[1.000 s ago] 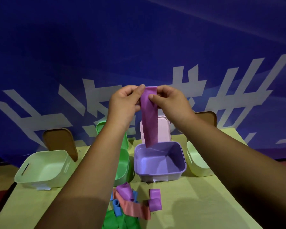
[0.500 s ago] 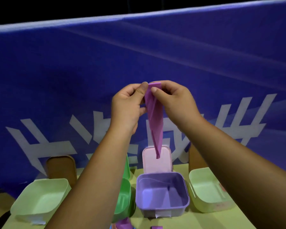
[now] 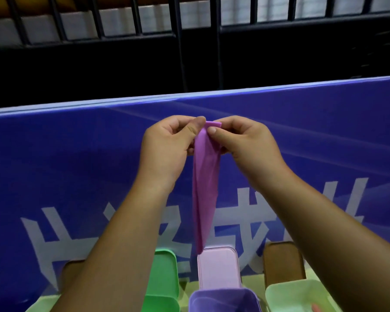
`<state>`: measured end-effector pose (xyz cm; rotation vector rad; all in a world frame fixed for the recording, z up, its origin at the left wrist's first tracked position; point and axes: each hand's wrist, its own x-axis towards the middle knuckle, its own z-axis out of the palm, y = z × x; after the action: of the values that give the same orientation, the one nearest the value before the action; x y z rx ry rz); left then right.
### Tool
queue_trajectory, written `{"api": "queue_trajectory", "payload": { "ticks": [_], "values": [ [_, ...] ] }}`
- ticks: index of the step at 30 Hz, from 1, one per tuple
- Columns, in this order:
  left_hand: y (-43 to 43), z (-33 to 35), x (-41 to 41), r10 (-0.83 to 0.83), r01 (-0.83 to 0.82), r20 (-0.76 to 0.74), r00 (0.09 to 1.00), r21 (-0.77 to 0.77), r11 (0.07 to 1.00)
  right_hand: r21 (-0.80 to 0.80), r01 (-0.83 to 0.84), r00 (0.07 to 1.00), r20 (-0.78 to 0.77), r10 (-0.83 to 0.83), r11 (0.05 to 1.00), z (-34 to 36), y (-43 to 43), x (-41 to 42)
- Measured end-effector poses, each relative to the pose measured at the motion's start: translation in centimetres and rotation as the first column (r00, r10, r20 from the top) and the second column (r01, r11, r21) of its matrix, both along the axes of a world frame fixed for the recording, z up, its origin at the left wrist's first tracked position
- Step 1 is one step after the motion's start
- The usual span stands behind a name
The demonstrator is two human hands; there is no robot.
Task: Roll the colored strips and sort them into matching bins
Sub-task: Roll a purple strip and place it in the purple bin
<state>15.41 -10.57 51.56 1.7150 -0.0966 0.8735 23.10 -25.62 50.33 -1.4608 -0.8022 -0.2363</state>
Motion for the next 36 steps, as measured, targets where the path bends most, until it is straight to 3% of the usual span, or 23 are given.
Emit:
{"api": "queue_trajectory", "payload": {
  "ticks": [19, 27, 30, 33, 36],
  "values": [
    [-0.4, 2.4, 0.3, -0.002, 0.003, 0.036, 0.999, -0.015, 1.000, 0.000, 0.012, 0.996, 0.085, -0.012, 1.000, 2.5, -1.0, 0.3],
    [-0.6, 1.0, 0.8, -0.070, 0.072, 0.030, 0.997, -0.108, 0.992, 0.031, 0.069, 0.993, 0.093, -0.071, 0.997, 1.7, -0.6, 0.1],
    [-0.4, 0.0, 0.7, -0.144, 0.141, -0.028, 0.989, -0.093, 0.986, 0.038, 0.090, 0.993, 0.074, -0.093, 0.995, 1.4, -0.6, 0.3],
    [-0.2, -1.2, 1.0, -0.118, 0.120, -0.131, 0.984, 0.011, 0.993, 0.061, 0.123, 0.990, 0.059, -0.126, 0.991, 1.2, -0.7, 0.6],
    [-0.4, -2.2, 1.4, -0.139, 0.142, -0.199, 0.970, 0.005, 0.990, 0.056, 0.136, 0.989, 0.047, -0.139, 0.989, 1.1, -0.9, 1.2]
  ]
}}
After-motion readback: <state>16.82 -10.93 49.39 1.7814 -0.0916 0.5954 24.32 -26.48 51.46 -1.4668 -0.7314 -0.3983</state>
